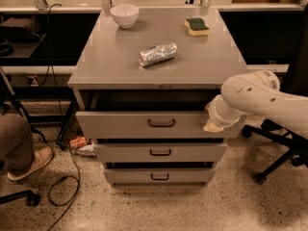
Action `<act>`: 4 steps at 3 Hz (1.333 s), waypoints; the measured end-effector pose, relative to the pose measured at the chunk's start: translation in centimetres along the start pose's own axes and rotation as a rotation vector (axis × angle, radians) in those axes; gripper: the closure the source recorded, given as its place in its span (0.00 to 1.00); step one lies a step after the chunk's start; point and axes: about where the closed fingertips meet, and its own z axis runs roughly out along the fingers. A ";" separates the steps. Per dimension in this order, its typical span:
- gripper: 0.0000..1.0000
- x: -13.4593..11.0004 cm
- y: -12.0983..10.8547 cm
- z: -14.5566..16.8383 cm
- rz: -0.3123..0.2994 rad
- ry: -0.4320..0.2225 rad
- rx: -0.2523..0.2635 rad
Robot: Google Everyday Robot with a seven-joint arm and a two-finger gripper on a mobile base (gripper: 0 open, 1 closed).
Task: Open top drawer
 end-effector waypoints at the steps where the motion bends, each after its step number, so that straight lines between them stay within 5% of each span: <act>1: 0.95 0.4 3.2 -2.8 0.043 0.001 0.004; 3: 1.00 0.3 3.0 -3.3 0.043 0.001 0.004; 4: 1.00 1.1 6.4 -5.3 0.047 0.029 -0.011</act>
Offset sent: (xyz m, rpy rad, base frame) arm -0.1455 -0.0070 0.0244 0.0749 0.0589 -0.1193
